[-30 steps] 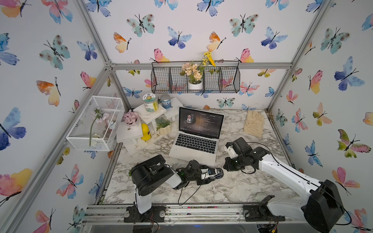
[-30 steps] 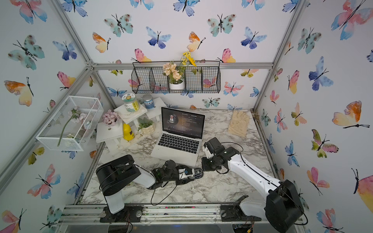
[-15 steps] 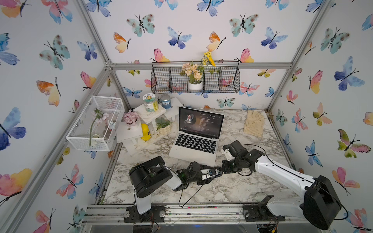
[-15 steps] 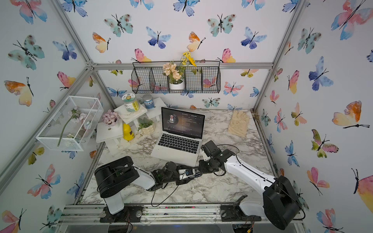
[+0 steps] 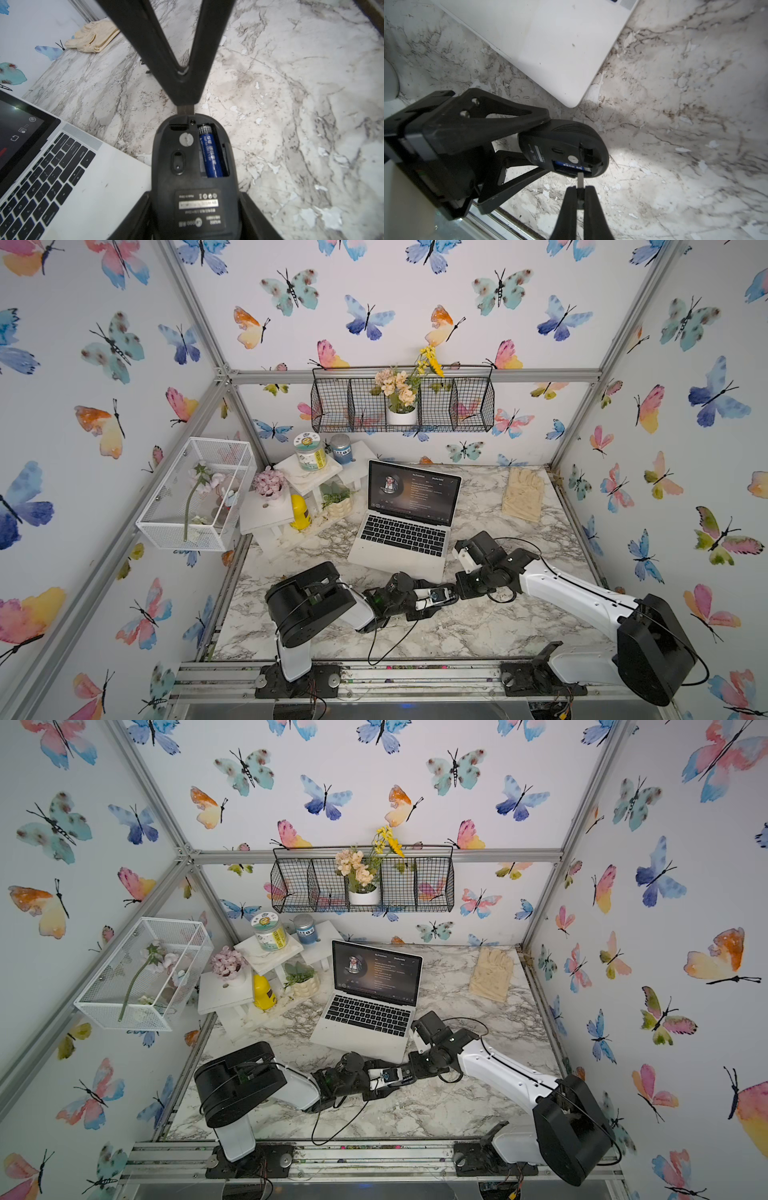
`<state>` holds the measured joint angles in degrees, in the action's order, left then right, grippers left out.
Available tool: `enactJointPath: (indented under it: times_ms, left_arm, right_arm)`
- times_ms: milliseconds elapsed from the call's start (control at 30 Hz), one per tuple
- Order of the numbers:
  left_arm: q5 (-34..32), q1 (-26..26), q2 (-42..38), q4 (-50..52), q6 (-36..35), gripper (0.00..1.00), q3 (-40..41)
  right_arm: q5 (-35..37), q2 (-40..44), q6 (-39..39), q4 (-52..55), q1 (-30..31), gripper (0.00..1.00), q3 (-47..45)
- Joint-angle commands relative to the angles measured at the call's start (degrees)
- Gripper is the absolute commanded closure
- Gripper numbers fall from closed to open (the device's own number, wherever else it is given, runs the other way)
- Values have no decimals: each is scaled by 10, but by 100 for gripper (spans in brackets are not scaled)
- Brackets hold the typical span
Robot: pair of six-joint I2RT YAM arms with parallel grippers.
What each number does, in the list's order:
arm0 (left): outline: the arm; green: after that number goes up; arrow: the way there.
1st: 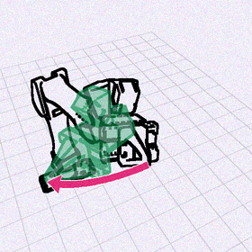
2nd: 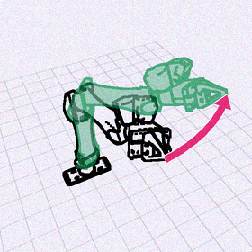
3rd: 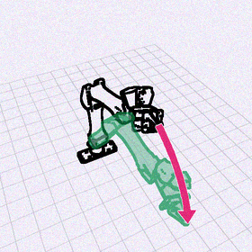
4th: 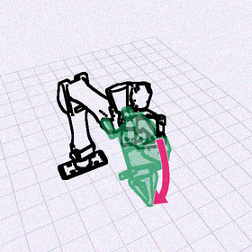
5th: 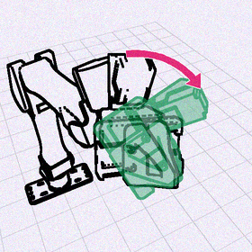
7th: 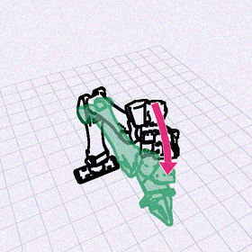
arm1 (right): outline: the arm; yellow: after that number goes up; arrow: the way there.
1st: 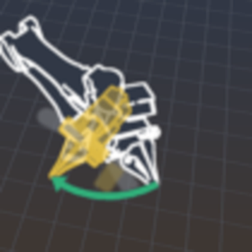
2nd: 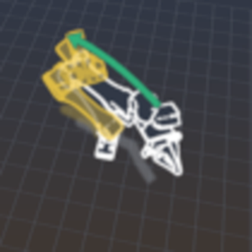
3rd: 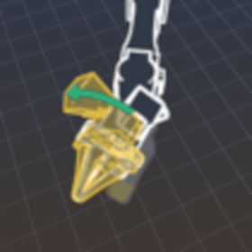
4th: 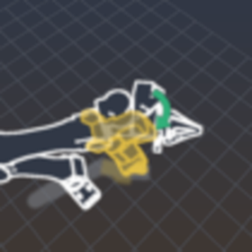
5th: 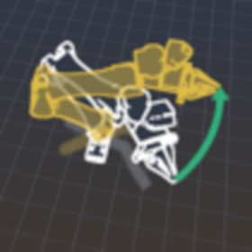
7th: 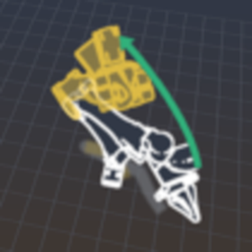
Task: Remove the wireless mouse receiver from the laptop
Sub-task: Insert the USB plug into the mouse.
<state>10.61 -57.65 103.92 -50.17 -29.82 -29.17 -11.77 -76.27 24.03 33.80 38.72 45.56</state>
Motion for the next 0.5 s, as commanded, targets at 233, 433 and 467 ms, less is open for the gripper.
enactJointPath:
  times_ms: [233, 433, 467]
  left_arm:
    - [9, 1, 14, 55, -16, 95, -1]
    - [10, 1, 15, 57, -18, 96, -2]
    - [11, 1, 15, 57, -19, 96, -3]
  right_arm:
    - [38, -30, -53, 8, 3, 98, 26]
    - [55, -32, -70, 20, 8, 98, 47]
    - [53, -33, -73, 20, 8, 98, 48]
